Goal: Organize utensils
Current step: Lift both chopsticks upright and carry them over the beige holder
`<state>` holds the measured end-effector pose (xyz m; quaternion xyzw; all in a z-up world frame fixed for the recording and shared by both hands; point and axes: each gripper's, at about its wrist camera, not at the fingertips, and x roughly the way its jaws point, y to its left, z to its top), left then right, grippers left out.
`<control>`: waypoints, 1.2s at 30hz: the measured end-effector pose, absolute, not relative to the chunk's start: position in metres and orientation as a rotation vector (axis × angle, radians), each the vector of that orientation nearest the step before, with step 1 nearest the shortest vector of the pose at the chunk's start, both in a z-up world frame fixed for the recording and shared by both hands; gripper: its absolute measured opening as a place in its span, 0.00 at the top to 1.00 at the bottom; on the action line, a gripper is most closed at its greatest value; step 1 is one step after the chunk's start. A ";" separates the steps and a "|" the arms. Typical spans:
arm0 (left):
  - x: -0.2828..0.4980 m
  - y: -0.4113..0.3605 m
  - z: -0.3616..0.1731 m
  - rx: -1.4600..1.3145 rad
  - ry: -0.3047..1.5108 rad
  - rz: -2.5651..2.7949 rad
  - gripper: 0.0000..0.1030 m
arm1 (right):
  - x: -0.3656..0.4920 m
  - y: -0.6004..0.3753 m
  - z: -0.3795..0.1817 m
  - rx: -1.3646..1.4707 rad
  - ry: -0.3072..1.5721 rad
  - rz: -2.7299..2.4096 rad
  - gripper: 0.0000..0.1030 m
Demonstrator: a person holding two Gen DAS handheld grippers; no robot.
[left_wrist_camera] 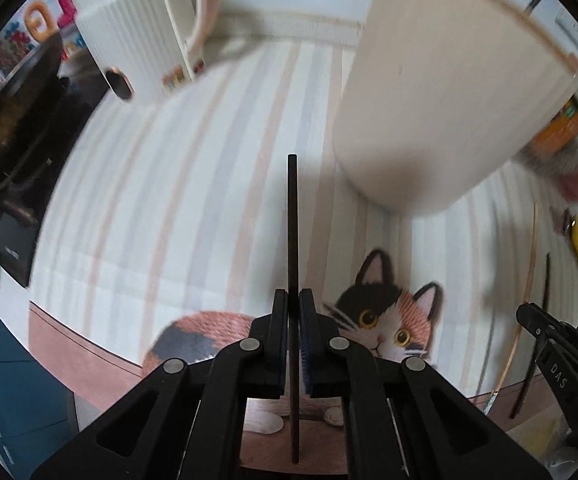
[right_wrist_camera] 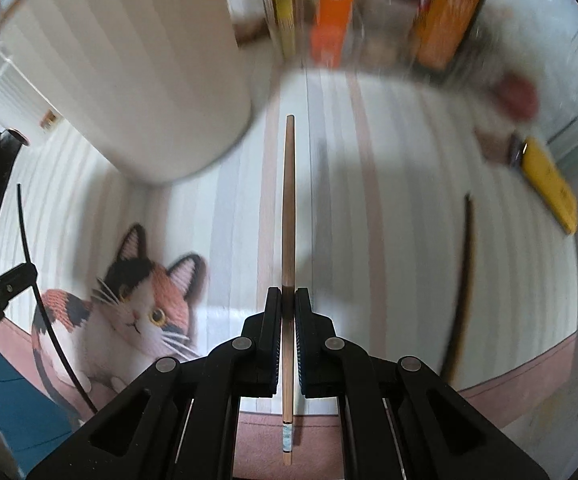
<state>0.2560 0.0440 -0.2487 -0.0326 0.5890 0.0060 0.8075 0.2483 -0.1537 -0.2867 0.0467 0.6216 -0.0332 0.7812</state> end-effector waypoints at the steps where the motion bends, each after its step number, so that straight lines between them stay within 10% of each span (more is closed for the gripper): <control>1: 0.255 0.046 -0.241 -0.072 1.239 0.014 0.97 | 0.248 -0.152 -0.281 0.093 1.324 -0.071 0.94; 36: 0.261 0.061 -0.081 -0.092 0.869 0.024 0.97 | 0.290 -0.173 -0.136 0.300 0.928 -0.013 0.94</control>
